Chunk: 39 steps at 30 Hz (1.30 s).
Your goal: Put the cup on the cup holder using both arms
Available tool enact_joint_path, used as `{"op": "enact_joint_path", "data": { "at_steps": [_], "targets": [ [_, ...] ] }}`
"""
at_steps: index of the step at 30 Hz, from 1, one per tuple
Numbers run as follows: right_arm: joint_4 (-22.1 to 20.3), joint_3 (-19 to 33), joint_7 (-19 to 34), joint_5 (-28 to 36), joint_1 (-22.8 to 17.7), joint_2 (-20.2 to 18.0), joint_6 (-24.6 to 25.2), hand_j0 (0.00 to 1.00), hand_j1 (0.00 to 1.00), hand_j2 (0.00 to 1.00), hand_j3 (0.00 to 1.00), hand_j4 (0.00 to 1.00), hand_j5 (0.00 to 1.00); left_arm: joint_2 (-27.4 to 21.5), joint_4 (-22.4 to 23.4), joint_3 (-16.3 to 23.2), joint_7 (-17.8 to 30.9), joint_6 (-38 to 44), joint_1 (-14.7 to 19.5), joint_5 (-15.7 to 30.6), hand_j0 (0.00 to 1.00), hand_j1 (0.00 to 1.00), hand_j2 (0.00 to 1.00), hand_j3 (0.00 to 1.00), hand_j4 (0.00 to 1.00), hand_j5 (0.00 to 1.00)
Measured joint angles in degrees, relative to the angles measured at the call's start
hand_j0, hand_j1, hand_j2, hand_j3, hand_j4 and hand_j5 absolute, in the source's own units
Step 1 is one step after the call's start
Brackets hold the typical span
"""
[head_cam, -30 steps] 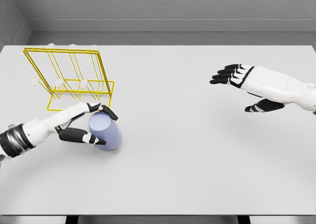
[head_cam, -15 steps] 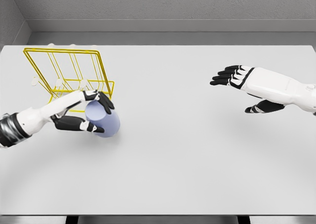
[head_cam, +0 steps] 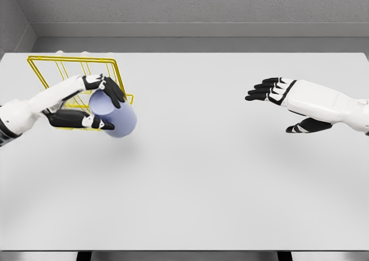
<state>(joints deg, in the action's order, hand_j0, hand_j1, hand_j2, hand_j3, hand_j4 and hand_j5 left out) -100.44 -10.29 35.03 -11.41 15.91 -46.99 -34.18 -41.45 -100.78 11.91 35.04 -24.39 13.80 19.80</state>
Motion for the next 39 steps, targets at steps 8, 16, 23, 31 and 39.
{"op": "enact_joint_path", "data": {
  "at_steps": [8, 16, 23, 31, 39],
  "targets": [
    [0.1, -0.1, 0.0, 0.0, 0.1, 0.0, 0.0, 1.00, 1.00, 1.00, 1.00, 1.00, 1.00, -0.1, 0.4, -1.9, 0.0, 0.9, 2.8, 0.1, 0.40, 0.40, 0.40, 0.40, 0.40, 0.40],
    [0.1, -0.1, 0.0, 0.0, 0.1, -0.2, 0.1, 1.00, 1.00, 1.00, 1.00, 1.00, 1.00, -0.1, 2.8, -4.4, 0.0, 3.4, 3.6, -0.7, 0.40, 0.40, 0.40, 0.40, 0.40, 0.40],
    [0.1, -0.1, 0.0, 0.0, 0.1, -0.3, 0.1, 1.00, 1.00, 1.00, 1.00, 1.00, 1.00, -0.1, 5.5, -4.7, 0.0, 3.9, 4.0, -1.3, 0.40, 0.40, 0.40, 0.40, 0.40, 0.40],
    [0.2, -0.1, 0.0, 0.0, 0.1, -0.3, 0.1, 1.00, 1.00, 1.00, 1.00, 1.00, 1.00, 0.4, 8.4, -3.9, 0.0, 3.5, 3.9, -3.0, 0.40, 0.40, 0.40, 0.40, 0.40, 0.40],
    [0.2, -0.1, 0.0, 0.0, 0.1, -0.3, 0.1, 1.00, 1.00, 1.00, 1.00, 1.00, 1.00, 0.9, 9.9, -2.7, 0.0, 4.3, 3.9, -3.9, 1.00, 1.00, 1.00, 1.00, 1.00, 1.00]
  ]
}}
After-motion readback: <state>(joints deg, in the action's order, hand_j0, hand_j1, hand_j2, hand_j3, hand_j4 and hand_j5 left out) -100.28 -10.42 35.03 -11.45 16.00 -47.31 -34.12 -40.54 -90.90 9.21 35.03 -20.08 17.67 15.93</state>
